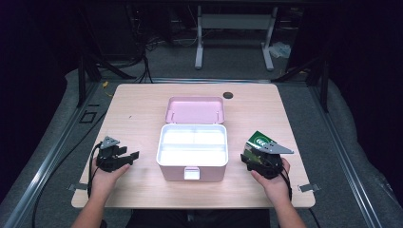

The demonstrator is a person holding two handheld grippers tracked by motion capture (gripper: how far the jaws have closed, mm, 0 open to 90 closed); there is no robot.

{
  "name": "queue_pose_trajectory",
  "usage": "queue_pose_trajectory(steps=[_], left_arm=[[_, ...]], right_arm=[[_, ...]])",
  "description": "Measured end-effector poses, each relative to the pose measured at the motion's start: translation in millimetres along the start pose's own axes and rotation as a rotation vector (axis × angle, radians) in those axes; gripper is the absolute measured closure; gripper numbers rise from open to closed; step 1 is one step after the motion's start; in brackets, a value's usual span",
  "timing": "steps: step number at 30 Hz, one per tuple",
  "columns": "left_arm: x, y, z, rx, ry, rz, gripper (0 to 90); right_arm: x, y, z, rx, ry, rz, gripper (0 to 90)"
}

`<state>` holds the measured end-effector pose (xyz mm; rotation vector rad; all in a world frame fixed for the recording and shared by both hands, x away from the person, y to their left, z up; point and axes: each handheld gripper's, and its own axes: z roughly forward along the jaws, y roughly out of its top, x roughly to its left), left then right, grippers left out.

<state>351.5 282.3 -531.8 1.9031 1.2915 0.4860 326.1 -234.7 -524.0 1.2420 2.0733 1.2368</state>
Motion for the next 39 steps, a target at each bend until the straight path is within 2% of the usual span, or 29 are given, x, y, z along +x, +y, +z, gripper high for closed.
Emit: queue_pose_trajectory(steps=[8,14,19,21,29,36,39], left_arm=[[-0.7,0.2,-1.7,-0.013,-0.030,-0.006,42.2],[0.9,-0.4,-1.8,-0.004,-0.037,-0.036,40.8],[2.1,-0.4,0.6,0.008,-0.028,-0.028,40.7],[1.8,0.3,1.0,0.000,-0.036,-0.033,41.1],[-0.6,0.3,-0.8,0.007,-0.035,-0.027,41.3],[-3.5,2.6,-4.1,0.008,-0.028,-0.013,41.3],[-5.1,4.0,-5.6,0.005,-0.041,-0.017,41.4]], right_arm=[[0.2,-1.3,-1.9,-0.017,0.002,-0.012,44.5],[-0.7,-1.3,-5.7,-0.022,-0.004,0.003,43.0],[-2.2,-1.3,-4.4,-0.020,-0.006,0.024,43.1],[-1.5,-1.5,-4.3,-0.015,-0.008,0.008,42.2],[1.0,0.4,-7.8,-0.030,0.005,0.007,40.5],[5.0,1.0,-7.2,-0.015,0.010,-0.015,40.2],[6.5,0.6,-5.7,-0.004,0.018,-0.019,40.2]])
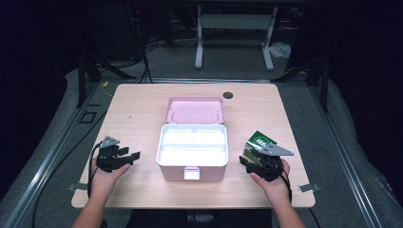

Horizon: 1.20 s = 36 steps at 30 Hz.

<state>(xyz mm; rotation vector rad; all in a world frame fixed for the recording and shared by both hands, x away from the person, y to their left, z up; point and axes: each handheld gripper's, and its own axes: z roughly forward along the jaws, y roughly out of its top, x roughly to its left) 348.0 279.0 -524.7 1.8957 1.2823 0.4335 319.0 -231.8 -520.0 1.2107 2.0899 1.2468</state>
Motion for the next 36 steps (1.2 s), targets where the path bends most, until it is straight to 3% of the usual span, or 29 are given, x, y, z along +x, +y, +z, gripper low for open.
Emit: queue_pose_trajectory(steps=[9,14,23,29,36], left_arm=[[-4.0,13.5,-6.1,-0.029,-0.041,-0.021,43.0],[-3.6,32.8,-12.9,-0.063,-0.100,-0.061,43.1],[-11.0,71.1,-24.7,-0.103,-0.080,-0.004,43.9],[-20.9,92.9,-26.1,-0.098,-0.079,0.029,43.3],[-39.4,109.2,-15.5,-0.096,-0.122,0.047,43.5]], right_arm=[[2.8,-1.2,-0.3,0.003,0.009,0.004,40.2],[5.2,-0.8,-1.0,0.002,0.013,0.000,40.2],[3.2,-1.5,-1.6,-0.001,0.014,0.009,40.2],[3.4,-1.4,-1.9,-0.005,0.014,0.009,40.2],[3.0,-1.6,-2.0,-0.009,0.010,0.015,40.2]])
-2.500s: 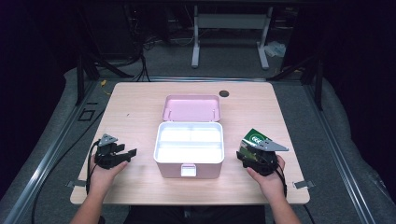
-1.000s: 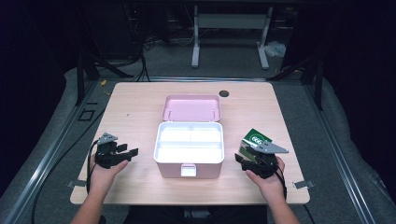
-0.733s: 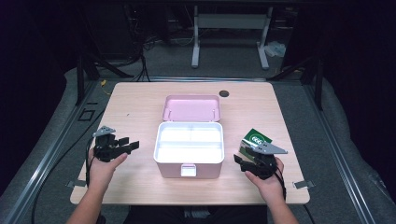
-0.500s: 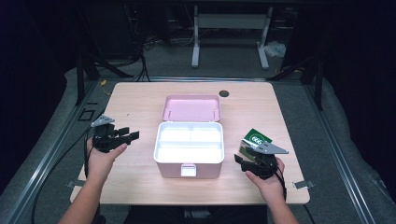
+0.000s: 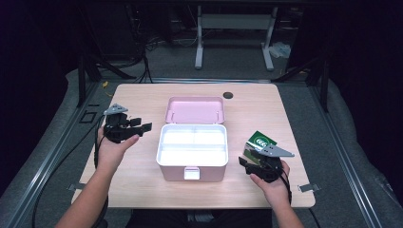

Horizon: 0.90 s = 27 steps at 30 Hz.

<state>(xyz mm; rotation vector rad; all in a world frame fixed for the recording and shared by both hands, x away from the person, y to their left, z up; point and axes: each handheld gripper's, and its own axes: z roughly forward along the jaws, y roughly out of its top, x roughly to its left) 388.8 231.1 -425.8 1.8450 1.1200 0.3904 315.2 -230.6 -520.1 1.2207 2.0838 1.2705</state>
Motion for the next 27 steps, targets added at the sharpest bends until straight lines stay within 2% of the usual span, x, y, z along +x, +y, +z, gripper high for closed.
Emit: queue_pose_trajectory(steps=[13,22,23,25,27], left_arm=[[-35.9,22.0,28.4,0.024,-0.055,0.083,43.3],[-61.2,33.7,44.9,0.049,-0.088,0.150,49.7],[-63.3,35.6,46.1,0.053,-0.097,0.163,50.2],[-68.3,38.6,48.7,0.067,-0.127,0.175,56.7],[-73.4,41.0,51.9,0.073,-0.135,0.190,57.6]], right_arm=[[-2.2,-0.4,-0.6,-0.005,0.005,0.008,40.1],[-3.0,-0.5,-1.5,-0.014,0.000,0.023,39.8],[-3.1,-0.5,-1.6,-0.014,0.001,0.024,39.8],[-3.3,-0.4,-1.6,-0.015,0.002,0.026,39.8],[-3.3,-0.4,-1.6,-0.015,0.002,0.027,39.8]])
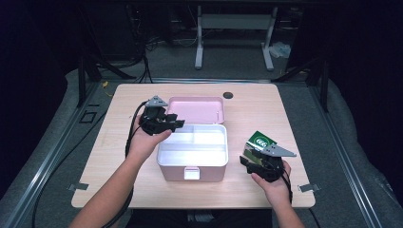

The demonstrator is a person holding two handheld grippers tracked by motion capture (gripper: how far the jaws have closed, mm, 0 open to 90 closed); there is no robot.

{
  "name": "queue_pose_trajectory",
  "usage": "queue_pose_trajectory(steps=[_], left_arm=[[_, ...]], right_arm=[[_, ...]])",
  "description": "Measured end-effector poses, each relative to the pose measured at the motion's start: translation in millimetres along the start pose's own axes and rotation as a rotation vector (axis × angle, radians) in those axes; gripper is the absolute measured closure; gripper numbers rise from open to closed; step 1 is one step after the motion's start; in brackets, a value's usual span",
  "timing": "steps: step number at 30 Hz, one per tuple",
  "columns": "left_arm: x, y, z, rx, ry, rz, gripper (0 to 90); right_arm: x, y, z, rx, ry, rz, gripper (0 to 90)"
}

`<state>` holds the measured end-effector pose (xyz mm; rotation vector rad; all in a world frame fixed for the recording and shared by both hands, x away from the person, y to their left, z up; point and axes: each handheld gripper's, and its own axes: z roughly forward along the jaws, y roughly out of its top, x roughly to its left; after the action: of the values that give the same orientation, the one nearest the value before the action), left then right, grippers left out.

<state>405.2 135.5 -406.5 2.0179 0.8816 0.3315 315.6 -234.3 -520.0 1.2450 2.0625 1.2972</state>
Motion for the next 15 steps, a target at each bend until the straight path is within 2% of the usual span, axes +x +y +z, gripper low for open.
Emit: queue_pose_trajectory(steps=[2,7,10,13,15], left_arm=[[-3.7,3.5,3.6,0.004,-0.018,0.005,57.9],[-9.7,11.2,8.9,0.014,-0.030,0.013,57.7],[-13.5,17.3,12.4,0.038,-0.040,0.026,57.7],[-17.4,24.4,14.5,0.062,-0.055,0.054,57.7],[-20.7,29.5,16.7,0.103,-0.060,0.104,58.0]], right_arm=[[0.0,0.1,0.0,0.000,0.000,-0.002,39.8],[-0.8,0.3,-0.4,-0.003,0.003,-0.002,39.9],[-1.5,0.2,-0.8,-0.003,0.002,-0.004,39.8],[-1.9,0.2,-0.8,-0.003,0.003,-0.002,39.8],[-2.1,0.3,-0.9,-0.004,0.003,-0.003,39.8]])
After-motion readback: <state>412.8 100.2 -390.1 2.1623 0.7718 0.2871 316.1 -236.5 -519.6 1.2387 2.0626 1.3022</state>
